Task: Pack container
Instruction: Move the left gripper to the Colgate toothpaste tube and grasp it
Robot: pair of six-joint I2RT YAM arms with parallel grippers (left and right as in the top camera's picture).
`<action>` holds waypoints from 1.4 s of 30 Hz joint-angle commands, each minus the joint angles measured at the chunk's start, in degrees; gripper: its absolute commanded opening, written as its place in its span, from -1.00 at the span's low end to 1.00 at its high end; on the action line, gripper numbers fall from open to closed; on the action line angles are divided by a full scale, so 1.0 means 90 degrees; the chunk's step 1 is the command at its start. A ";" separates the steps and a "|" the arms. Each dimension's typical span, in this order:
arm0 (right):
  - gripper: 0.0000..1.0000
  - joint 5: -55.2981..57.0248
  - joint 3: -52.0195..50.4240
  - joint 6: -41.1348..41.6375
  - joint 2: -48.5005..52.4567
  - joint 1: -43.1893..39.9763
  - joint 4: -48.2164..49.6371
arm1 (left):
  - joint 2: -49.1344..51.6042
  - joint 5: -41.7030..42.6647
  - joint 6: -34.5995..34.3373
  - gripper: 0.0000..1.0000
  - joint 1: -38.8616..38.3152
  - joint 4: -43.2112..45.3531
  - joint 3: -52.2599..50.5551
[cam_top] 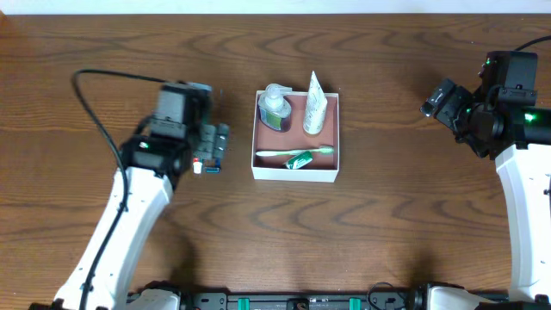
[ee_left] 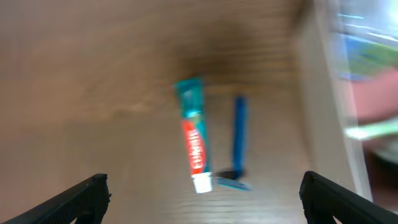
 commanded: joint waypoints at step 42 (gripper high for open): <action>0.98 -0.0022 0.0068 0.0073 0.0022 -0.0041 -0.0007 | 0.3179 0.0692 -0.0554 0.18 0.0750 0.0969 0.0044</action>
